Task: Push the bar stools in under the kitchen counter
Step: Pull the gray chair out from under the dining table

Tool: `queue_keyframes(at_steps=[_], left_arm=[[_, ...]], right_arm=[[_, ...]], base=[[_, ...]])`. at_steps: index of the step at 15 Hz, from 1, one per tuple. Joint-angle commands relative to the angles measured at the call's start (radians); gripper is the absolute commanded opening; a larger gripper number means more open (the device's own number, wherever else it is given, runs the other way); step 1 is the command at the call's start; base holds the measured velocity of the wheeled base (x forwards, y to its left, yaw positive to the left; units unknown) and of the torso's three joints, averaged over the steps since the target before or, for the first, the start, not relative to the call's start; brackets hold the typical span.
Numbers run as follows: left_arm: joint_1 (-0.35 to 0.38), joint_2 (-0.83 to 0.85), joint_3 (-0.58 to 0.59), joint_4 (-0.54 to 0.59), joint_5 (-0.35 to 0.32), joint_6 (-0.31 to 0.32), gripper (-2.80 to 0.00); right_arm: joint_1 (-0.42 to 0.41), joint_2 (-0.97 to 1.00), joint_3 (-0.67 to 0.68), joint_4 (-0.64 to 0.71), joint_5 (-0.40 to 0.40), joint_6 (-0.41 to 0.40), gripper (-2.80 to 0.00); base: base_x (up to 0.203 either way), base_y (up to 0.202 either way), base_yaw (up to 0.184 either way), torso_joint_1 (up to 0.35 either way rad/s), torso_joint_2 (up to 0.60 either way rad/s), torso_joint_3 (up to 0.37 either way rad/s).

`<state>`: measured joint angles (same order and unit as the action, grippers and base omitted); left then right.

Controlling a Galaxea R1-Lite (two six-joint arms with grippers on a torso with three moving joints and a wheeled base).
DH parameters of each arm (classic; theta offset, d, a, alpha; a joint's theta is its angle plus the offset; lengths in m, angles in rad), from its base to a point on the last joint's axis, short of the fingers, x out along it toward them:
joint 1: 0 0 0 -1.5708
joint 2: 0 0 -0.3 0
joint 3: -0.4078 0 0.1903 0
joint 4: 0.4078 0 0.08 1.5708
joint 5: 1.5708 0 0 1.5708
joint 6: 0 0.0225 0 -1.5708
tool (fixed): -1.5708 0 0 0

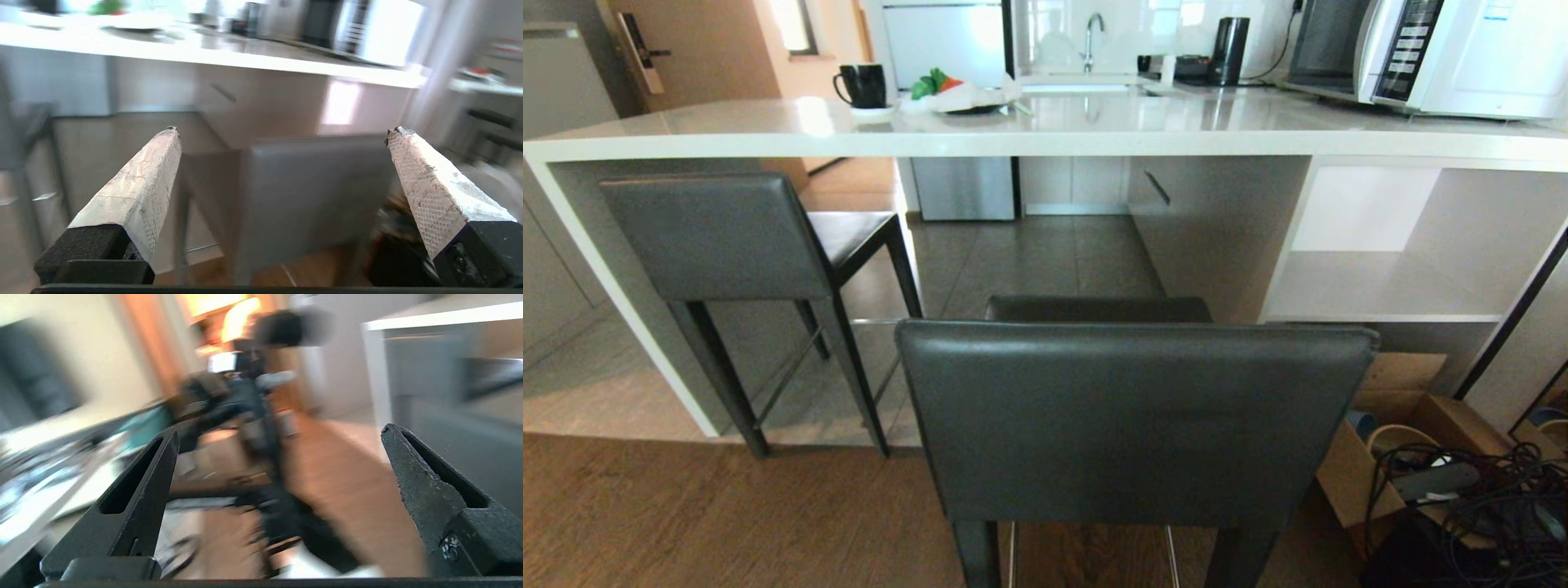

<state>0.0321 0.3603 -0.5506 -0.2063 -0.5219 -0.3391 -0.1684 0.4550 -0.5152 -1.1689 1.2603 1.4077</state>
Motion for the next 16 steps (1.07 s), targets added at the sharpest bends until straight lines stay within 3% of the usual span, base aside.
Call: queue_keyframes(at_steps=[1,3,5,7,9,12,14,16], left_arm=[[-0.004,-0.085,0.009,0.029,-0.064,-0.008,0.0],[-0.038,-0.146,-0.022,0.156,-0.131,-0.016,0.0],[-0.04,-0.19,-0.04,0.243,-0.149,-0.02,0.0],[-0.039,-0.242,-0.036,0.271,-0.148,-0.02,0.0],[-0.037,-0.284,-0.035,0.338,-0.15,-0.02,0.0],[-0.032,-0.33,0.017,0.347,-0.143,-0.016,0.0],[-0.032,-0.339,0.069,0.341,-0.08,0.003,0.0],[-0.033,-0.355,0.149,0.335,-0.003,0.076,0.0]], right_arm=[[0.036,-0.1,-0.045,-0.002,0.015,0.069,0.0],[0.054,-0.177,-0.057,-0.004,0.047,0.144,0.0],[0.068,-0.175,-0.107,-0.037,0.059,0.26,0.0],[0.105,-0.178,-0.138,-0.029,0.07,0.27,0.0],[0.219,-0.186,-0.173,0.021,0.115,0.275,0.0],[0.173,-0.292,-0.126,0.056,0.13,0.274,0.0],[0.161,-0.351,-0.053,0.065,0.128,0.272,0.0],[0.159,-0.373,0.004,0.065,0.125,0.269,0.0]], base=[[0.0,0.0,0.0,0.0,0.0,0.0],[0.0,0.0,0.0,0.0,0.0,0.0],[0.0,0.0,0.0,0.0,0.0,0.0],[0.0,0.0,0.0,0.0,0.0,0.0],[0.0,0.0,0.0,0.0,0.0,0.0],[0.0,0.0,0.0,0.0,0.0,0.0],[0.0,0.0,0.0,0.0,0.0,0.0],[0.0,0.0,0.0,0.0,0.0,0.0]])
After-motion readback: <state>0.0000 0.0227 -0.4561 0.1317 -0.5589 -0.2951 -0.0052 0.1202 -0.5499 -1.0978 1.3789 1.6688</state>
